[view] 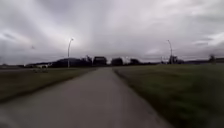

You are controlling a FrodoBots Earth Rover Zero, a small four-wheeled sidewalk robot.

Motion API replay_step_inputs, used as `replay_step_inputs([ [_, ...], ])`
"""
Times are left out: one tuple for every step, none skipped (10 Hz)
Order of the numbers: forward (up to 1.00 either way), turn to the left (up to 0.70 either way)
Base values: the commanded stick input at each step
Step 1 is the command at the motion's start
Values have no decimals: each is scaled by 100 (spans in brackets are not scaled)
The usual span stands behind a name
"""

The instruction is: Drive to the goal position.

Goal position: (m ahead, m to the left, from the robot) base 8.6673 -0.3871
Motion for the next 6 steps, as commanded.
replay_step_inputs([
  [70,0],
  [70,0],
  [70,0],
  [70,0],
  [70,0],
  [70,0],
])
